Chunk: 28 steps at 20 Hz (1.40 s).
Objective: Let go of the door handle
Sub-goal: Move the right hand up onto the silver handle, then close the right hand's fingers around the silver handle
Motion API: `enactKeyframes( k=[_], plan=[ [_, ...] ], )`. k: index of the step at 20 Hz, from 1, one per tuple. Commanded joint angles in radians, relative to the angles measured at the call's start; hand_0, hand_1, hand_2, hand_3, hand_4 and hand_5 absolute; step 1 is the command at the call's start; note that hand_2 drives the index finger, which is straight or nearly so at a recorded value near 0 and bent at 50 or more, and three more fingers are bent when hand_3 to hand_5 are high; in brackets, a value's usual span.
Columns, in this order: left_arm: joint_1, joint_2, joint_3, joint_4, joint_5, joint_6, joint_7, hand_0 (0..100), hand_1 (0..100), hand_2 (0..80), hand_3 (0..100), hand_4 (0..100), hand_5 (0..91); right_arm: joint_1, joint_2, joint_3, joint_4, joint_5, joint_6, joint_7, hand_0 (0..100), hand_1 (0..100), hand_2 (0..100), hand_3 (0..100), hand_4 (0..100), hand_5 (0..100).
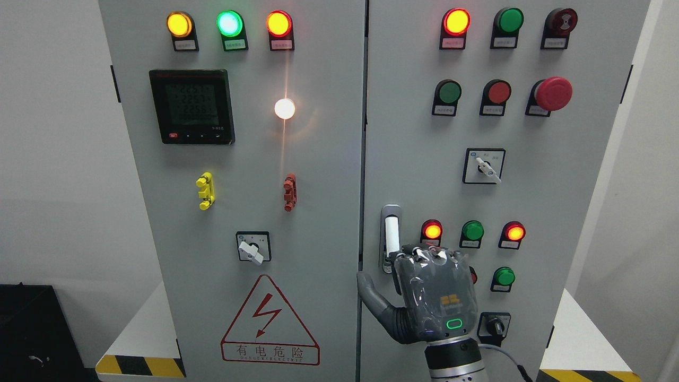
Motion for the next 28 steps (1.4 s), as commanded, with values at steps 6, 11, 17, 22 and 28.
enactKeyframes(
  k=[6,11,17,22,28],
  plan=[
    [0.017,0.0,0.0,0.0,0.001,-0.001,0.0,12,56,0.0,0,0,0.0,-0.058,0.003,-0.001,0.091,-0.001,0.043,-0.008,34,29,100,100,100,100],
    [0.017,0.0,0.0,0.0,0.0,-0.001,0.0,12,56,0.0,0,0,0.0,-0.057,0.003,0.01,0.088,-0.001,0.056,-0.006,33,30,100,100,100,100],
    [0.017,0.0,0.0,0.0,0.001,-0.001,0.0,12,56,0.0,0,0,0.0,-0.058,0.003,-0.001,0.094,-0.001,0.058,-0.008,34,30,100,100,100,100],
    [0.017,0.0,0.0,0.0,0.0,-0.001,0.0,12,56,0.0,0,0,0.0,-0.057,0.003,0.001,0.094,0.001,0.063,-0.008,34,35,100,100,100,100],
    [0.017,0.0,0.0,0.0,0.0,-0.001,0.0,12,56,0.0,0,0,0.0,-0.057,0.003,-0.002,0.094,0.001,0.069,-0.013,35,38,100,100,100,100]
  ],
)
